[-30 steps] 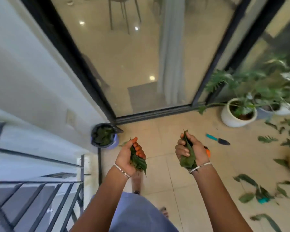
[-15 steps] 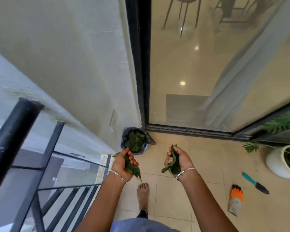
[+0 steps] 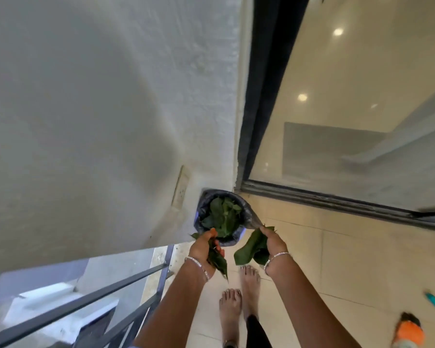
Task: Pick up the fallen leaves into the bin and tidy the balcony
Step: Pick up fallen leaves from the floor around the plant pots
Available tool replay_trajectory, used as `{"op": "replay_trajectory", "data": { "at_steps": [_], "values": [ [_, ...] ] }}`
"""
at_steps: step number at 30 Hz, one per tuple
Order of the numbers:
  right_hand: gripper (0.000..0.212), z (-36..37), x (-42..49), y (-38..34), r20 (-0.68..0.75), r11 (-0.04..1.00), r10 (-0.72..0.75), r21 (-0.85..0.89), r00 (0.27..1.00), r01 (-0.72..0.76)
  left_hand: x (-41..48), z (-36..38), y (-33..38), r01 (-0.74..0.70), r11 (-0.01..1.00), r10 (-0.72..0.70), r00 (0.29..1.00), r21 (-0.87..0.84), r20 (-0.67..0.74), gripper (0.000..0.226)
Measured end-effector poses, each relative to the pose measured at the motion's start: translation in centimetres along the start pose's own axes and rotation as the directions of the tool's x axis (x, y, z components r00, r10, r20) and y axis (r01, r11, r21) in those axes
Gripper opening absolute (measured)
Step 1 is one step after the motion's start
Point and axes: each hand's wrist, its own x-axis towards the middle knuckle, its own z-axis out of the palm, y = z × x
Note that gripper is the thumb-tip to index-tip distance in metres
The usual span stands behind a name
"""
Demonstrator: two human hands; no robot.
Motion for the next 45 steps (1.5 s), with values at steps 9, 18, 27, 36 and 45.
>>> {"op": "replay_trajectory", "data": {
  "at_steps": [9,18,27,36,45],
  "values": [
    [0.057,7.1,14.5,-0.1,-0.034,0.989,-0.020,-0.149,0.999,0.015,20.9,0.4,1.9,-0.088,0.981,0.105,0.990,0.172,-0.092,0.056],
    [0.072,10.6,21.2,-0.3,0.052,0.946,-0.075,-0.311,0.996,0.088,22.0,0.0,3.0,-0.140,0.986,0.142,0.990,0.093,-0.015,0.056],
    [0.092,11.2,21.8,0.3,0.127,0.997,-0.010,-0.079,0.992,0.020,18.6,-0.5,1.6,-0.183,0.976,0.205,0.956,0.118,-0.211,0.031],
    [0.021,5.3,13.7,-0.7,0.086,0.971,-0.214,-0.087,0.973,0.221,12.7,1.0,-0.2,-0.284,0.950,0.301,0.943,0.127,-0.143,0.020],
    [0.020,-5.5,-0.5,-0.1,-0.057,0.951,-0.305,0.041,0.951,0.307,1.0,4.2,-3.4,-0.284,0.919,0.284,0.958,0.275,0.040,0.023]
  ]
}}
